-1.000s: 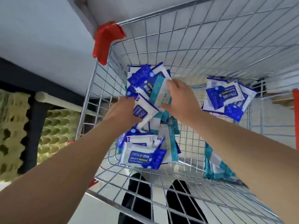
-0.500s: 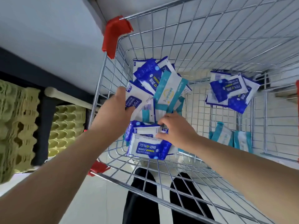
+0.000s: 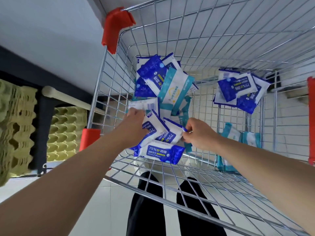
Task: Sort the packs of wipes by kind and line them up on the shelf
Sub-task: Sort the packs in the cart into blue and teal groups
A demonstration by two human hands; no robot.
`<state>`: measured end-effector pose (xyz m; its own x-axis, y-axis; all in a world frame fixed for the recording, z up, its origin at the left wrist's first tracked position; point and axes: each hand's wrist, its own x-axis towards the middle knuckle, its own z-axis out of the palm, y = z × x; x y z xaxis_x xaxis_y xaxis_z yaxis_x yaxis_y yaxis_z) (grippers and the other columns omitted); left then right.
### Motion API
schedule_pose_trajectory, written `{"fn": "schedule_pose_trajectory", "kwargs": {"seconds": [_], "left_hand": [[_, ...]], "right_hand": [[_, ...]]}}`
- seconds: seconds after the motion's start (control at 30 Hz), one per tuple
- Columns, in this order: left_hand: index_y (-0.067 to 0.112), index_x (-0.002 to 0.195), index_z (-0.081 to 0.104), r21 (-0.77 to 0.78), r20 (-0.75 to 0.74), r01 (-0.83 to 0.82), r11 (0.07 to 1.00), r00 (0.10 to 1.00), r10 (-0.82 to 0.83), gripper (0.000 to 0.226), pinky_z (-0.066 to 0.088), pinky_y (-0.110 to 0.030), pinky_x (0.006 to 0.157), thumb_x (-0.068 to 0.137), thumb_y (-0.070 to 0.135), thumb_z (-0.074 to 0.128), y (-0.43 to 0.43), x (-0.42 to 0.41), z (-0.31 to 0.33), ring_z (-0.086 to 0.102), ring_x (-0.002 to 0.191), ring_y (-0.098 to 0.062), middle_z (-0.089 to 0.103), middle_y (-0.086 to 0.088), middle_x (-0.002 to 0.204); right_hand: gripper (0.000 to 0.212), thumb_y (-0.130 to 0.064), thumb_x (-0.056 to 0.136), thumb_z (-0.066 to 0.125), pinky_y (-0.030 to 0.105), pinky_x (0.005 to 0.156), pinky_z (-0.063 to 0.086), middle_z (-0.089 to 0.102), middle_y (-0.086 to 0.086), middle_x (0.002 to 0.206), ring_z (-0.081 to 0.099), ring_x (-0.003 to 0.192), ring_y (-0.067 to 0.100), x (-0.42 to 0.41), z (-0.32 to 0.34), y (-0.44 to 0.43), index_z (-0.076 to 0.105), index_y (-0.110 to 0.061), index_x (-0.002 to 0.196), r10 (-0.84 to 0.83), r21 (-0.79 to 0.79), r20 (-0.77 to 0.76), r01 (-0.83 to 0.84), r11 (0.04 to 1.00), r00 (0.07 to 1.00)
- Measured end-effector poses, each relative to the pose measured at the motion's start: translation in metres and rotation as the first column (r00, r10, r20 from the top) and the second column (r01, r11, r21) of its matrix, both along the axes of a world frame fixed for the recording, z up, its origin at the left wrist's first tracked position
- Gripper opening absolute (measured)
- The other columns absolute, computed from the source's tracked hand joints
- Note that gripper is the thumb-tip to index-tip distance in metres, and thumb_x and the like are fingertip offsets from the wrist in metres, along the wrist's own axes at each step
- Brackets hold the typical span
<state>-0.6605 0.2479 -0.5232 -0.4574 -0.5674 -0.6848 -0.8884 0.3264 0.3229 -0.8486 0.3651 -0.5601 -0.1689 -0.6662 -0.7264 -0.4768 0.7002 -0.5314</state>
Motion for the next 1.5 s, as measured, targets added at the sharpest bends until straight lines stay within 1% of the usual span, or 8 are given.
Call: {"fn": "schedule_pose_trajectory", "kwargs": {"seconds": [0.23, 0.43, 0.7, 0.83, 0.97, 1.13, 1.3, 1.5], "left_hand": [[0.017, 0.119, 0.054, -0.086, 0.006, 0.090, 0.992, 0.996, -0.089, 0.043, 0.044, -0.034, 0.086, 0.084, 0.034, 0.071, -0.007, 0.001, -0.006, 0.052, 0.105, -0.023, 0.060, -0.004, 0.120], [0.019, 0.124, 0.056, 0.067, 0.058, 0.114, 0.991, 0.991, -0.118, 0.040, 0.044, -0.032, 0.090, 0.090, 0.038, 0.063, -0.006, 0.003, -0.004, 0.055, 0.110, -0.022, 0.059, -0.002, 0.125], [0.022, 0.111, 0.061, 0.227, -0.198, -0.146, 0.963, 0.961, 0.193, 0.023, 0.052, -0.028, 0.076, 0.090, 0.032, 0.064, -0.016, -0.046, 0.022, 0.065, 0.089, -0.015, 0.069, 0.005, 0.099], [0.024, 0.105, 0.061, 0.307, -0.331, -0.228, 0.924, 0.885, 0.328, 0.014, 0.043, -0.010, 0.057, 0.092, 0.029, 0.063, -0.007, -0.104, 0.016, 0.060, 0.068, 0.008, 0.066, 0.015, 0.083], [0.020, 0.104, 0.062, 0.331, -0.391, -0.328, 0.885, 0.805, 0.445, 0.021, 0.054, -0.024, 0.080, 0.086, 0.029, 0.069, 0.001, -0.170, -0.004, 0.066, 0.086, -0.012, 0.070, 0.004, 0.095], [0.014, 0.102, 0.061, 0.311, -0.426, -0.376, 0.873, 0.766, 0.482, 0.014, 0.050, -0.011, 0.056, 0.089, 0.014, 0.066, 0.008, -0.255, -0.033, 0.061, 0.069, -0.009, 0.067, 0.003, 0.084], [0.015, 0.106, 0.065, 0.324, -0.389, -0.421, 0.847, 0.757, 0.525, 0.037, 0.059, -0.047, 0.077, 0.073, 0.027, 0.077, 0.007, -0.297, -0.081, 0.071, 0.083, -0.022, 0.073, -0.004, 0.093], [0.016, 0.106, 0.063, 0.079, -0.334, -0.417, 0.905, 0.845, 0.418, 0.050, 0.056, -0.032, 0.072, 0.070, 0.044, 0.081, 0.002, -0.312, -0.103, 0.066, 0.080, -0.014, 0.068, 0.005, 0.095]], "right_hand": [[0.055, -0.015, 0.066, 0.082, 0.024, 0.063, 0.047, 0.064, -0.005, 0.088, 0.063, 0.078, 0.011, 0.018, -0.005, 0.013, 0.047, -0.017, 0.108, 0.040, 0.034, 0.155, -0.046, 0.998, 0.987], [0.032, -0.011, 0.078, 0.073, 0.034, 0.066, 0.054, 0.067, 0.011, 0.100, 0.066, 0.085, 0.023, 0.021, -0.006, 0.012, 0.057, -0.004, 0.104, -0.070, -0.039, 0.152, 0.077, 0.996, 0.986], [0.028, -0.011, 0.088, 0.066, 0.031, 0.080, 0.056, 0.071, 0.001, 0.103, 0.069, 0.093, 0.018, -0.050, 0.039, 0.006, 0.061, -0.016, 0.115, -0.349, -0.102, 0.367, 0.410, 0.907, 0.862], [0.021, -0.012, 0.089, 0.065, 0.042, 0.089, 0.055, 0.070, 0.007, 0.102, 0.068, 0.094, 0.023, -0.107, 0.048, 0.017, 0.062, -0.017, 0.109, -0.483, -0.139, 0.312, 0.542, 0.829, 0.818], [0.021, -0.004, 0.085, 0.067, 0.046, 0.085, 0.054, 0.068, 0.014, 0.101, 0.066, 0.087, 0.030, -0.161, 0.036, 0.030, 0.061, -0.015, 0.102, -0.650, -0.186, 0.223, 0.686, 0.703, 0.727], [0.021, 0.005, 0.082, 0.065, 0.032, 0.069, 0.053, 0.066, 0.013, 0.091, 0.061, 0.071, 0.019, -0.226, 0.005, 0.035, 0.060, -0.012, 0.093, -0.779, -0.270, 0.150, 0.783, 0.560, 0.609], [0.026, -0.001, 0.081, 0.066, 0.023, 0.068, 0.047, 0.064, 0.007, 0.092, 0.058, 0.076, 0.017, -0.263, -0.036, 0.024, 0.064, -0.008, 0.105, -0.772, -0.346, 0.014, 0.727, 0.593, 0.636], [0.012, -0.011, 0.087, 0.062, 0.021, 0.055, 0.034, 0.047, -0.008, 0.077, 0.049, 0.080, 0.015, -0.272, -0.063, 0.013, 0.054, -0.011, 0.095, -0.740, -0.382, -0.149, 0.653, 0.655, 0.655]]}}
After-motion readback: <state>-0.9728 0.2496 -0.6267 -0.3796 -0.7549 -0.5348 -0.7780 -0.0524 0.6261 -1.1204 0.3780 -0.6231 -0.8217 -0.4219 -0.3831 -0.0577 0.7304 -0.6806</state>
